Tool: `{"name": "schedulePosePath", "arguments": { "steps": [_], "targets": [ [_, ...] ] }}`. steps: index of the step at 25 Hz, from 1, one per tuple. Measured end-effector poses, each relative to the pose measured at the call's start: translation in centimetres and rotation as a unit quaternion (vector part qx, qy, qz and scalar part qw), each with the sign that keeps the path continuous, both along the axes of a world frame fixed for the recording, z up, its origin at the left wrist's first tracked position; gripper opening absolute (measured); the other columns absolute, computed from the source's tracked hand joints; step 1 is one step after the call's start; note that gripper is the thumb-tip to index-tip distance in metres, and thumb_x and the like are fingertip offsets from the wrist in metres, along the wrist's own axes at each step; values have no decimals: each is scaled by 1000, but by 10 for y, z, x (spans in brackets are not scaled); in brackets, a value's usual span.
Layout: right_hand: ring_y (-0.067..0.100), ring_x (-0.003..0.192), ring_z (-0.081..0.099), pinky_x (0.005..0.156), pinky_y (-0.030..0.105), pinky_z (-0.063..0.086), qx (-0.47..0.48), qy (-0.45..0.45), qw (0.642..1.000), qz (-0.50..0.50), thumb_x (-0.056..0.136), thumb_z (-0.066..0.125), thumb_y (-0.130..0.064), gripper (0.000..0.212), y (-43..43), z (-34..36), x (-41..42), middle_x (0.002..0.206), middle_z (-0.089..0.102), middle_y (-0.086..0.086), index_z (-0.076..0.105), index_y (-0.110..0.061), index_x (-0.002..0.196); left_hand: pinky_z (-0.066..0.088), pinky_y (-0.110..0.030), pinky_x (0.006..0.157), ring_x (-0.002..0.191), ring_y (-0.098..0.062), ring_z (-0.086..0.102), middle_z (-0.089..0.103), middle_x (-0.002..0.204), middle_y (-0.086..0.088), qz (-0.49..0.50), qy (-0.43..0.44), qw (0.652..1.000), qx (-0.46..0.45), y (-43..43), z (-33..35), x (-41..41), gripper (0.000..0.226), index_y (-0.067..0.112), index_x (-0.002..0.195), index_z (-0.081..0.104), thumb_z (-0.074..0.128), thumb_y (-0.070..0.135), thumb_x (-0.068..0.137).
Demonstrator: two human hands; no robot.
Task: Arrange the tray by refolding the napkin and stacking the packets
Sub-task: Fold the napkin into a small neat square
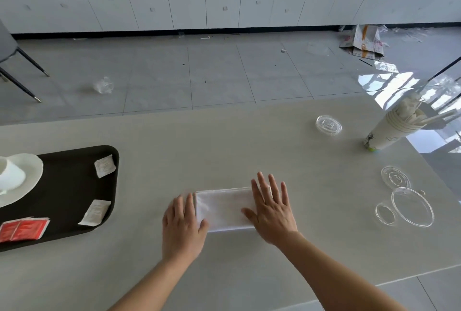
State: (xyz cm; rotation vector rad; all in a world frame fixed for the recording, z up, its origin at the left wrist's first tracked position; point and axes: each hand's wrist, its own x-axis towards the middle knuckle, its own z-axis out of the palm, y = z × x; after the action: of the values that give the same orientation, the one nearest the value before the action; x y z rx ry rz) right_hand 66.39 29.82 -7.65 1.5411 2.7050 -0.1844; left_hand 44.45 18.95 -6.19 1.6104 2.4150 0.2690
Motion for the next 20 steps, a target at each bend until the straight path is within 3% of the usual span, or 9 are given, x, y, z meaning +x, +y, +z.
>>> {"name": "schedulePosePath", "arguments": {
  "steps": [2,4,6,8,10,12,14,17,20],
  "targets": [
    [23,152,0,122,44,5,18,111,994,12,102,34,-49,66,-20,6,-11,165,5,3,16,-13,155,49,-47,85,105,-41,57,61,113,-20,63,-62,996,16,-17,4,8,63,2,127,57,80,20,70],
    [12,149,19,121,31,17,-43,287,957,-17,101,47,-30,55,-45,8,-28,161,22,-4,31,-16,152,47,-41,88,105,-35,58,62,111,-14,131,-174,976,0,-22,13,18,54,7,128,56,72,19,78],
    [1,143,30,117,26,26,-205,440,866,-122,100,51,-22,52,-62,18,-50,157,32,-14,37,-25,150,48,-37,83,102,-32,62,66,107,-10,201,-246,948,10,-16,20,24,43,9,121,60,68,20,79],
    [0,136,40,114,26,30,-341,517,758,-203,100,52,-18,53,-65,25,-65,154,40,-10,36,-27,150,46,-34,82,104,-32,63,69,111,-12,255,-277,926,6,-9,24,27,44,8,120,60,67,23,80],
    [5,137,39,116,28,28,-386,533,715,-234,101,51,-17,53,-63,29,-71,156,38,-4,33,-20,151,50,-33,84,102,-33,65,71,109,-13,300,-307,903,-1,-3,25,28,42,7,118,64,68,25,79],
    [8,143,30,120,33,23,-398,533,709,-233,102,50,-17,55,-63,33,-71,159,31,-5,29,-17,153,58,-41,75,79,-33,69,74,84,-12,326,-363,873,6,3,27,28,22,9,90,73,69,25,77],
    [8,145,27,121,33,20,-404,519,718,-229,102,50,-18,56,-63,33,-69,159,29,-7,28,-18,154,60,-49,63,58,-30,64,68,61,-11,345,-399,849,2,10,31,27,21,4,68,70,72,24,75],
    [7,145,26,121,32,19,-406,502,729,-227,102,50,-20,56,-60,35,-69,159,29,-7,29,-18,153,58,-46,57,48,-26,56,59,52,-11,357,-405,842,-14,14,33,24,27,1,59,64,71,21,75],
    [8,143,30,117,29,25,-402,504,733,-215,101,52,-23,55,-51,39,-71,157,33,-9,32,-20,152,58,-44,57,48,-29,61,64,55,-12,350,-406,844,-21,12,32,25,21,2,63,63,64,18,77]
  ]
}}
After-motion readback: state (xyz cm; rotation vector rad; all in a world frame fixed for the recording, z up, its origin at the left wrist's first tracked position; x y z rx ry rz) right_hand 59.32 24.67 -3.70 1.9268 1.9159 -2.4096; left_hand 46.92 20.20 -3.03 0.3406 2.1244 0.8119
